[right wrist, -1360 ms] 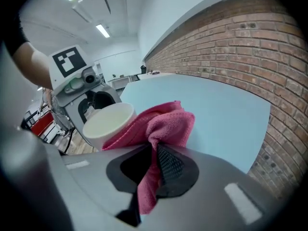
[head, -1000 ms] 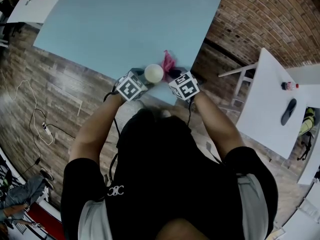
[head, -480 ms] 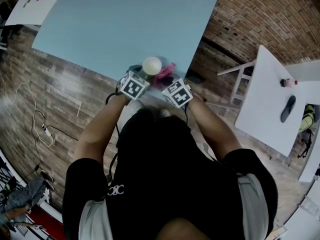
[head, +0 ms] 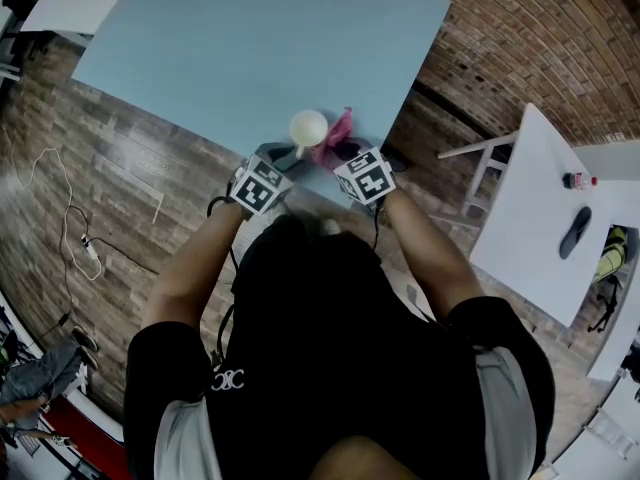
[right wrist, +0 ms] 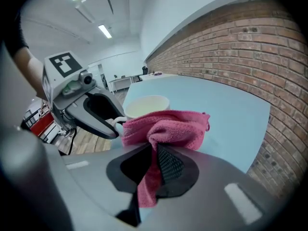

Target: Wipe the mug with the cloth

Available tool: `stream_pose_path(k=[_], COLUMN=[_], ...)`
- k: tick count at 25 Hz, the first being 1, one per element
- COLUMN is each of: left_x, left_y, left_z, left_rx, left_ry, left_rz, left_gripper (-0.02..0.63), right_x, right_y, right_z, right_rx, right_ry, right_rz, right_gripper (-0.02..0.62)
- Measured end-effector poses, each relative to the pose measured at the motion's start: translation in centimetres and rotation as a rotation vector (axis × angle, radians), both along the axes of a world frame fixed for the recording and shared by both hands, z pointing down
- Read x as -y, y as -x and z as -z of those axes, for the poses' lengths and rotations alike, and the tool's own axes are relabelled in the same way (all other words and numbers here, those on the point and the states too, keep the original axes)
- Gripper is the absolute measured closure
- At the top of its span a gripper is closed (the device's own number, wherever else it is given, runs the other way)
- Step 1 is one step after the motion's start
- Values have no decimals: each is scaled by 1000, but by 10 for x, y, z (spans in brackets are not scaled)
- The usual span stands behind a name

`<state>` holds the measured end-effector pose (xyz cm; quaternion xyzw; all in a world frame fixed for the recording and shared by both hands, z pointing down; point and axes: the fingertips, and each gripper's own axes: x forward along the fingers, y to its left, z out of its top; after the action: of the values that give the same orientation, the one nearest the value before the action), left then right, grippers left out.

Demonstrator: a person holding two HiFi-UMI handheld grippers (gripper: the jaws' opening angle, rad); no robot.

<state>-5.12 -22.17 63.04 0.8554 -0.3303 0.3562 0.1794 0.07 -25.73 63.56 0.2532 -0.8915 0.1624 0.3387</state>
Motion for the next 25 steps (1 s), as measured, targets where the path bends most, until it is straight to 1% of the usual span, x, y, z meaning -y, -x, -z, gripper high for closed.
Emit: stream_pose_path(k=[1, 3, 6, 8, 11, 14, 16, 18, 22, 25], left_x=[-1, -1, 0, 0, 0, -3, -4, -5, -4, -3], left_y=[-1, -4, -6, -7, -10, -10, -9, -10, -15, -17], left_z=[2, 5, 5, 6, 5, 5, 7, 6, 10, 10], left_rx=[-4, -9, -15, -20, -24, -31, -38, -43, -49, -45], left_ry=[-5, -12, -9, 1, 12, 23, 33, 42, 51, 60], left_rz=[-2, -5, -11, -19, -36, -56, -65, -72, -90, -112], left_gripper=[492, 551, 554, 555, 557, 558, 560, 561, 563, 563], right_x=[2, 7, 8, 2, -14, -31, -34, -31, -19, -5], right_y=[0, 2, 5, 10, 21, 35, 39, 38, 33, 27], right_z=[0, 1, 3, 4, 9, 7, 3, -1, -5, -6], right_rx=[-2, -7, -22, -39, -64, -119, -151, -156, -143, -138], right_ry=[-2, -7, -16, -29, -60, -124, -151, -137, -90, -74], right_rz=[-2, -7, 0, 32, 112, 214, 244, 231, 174, 110], right_gripper=[558, 558, 558, 558, 558, 558, 558, 558, 558, 558])
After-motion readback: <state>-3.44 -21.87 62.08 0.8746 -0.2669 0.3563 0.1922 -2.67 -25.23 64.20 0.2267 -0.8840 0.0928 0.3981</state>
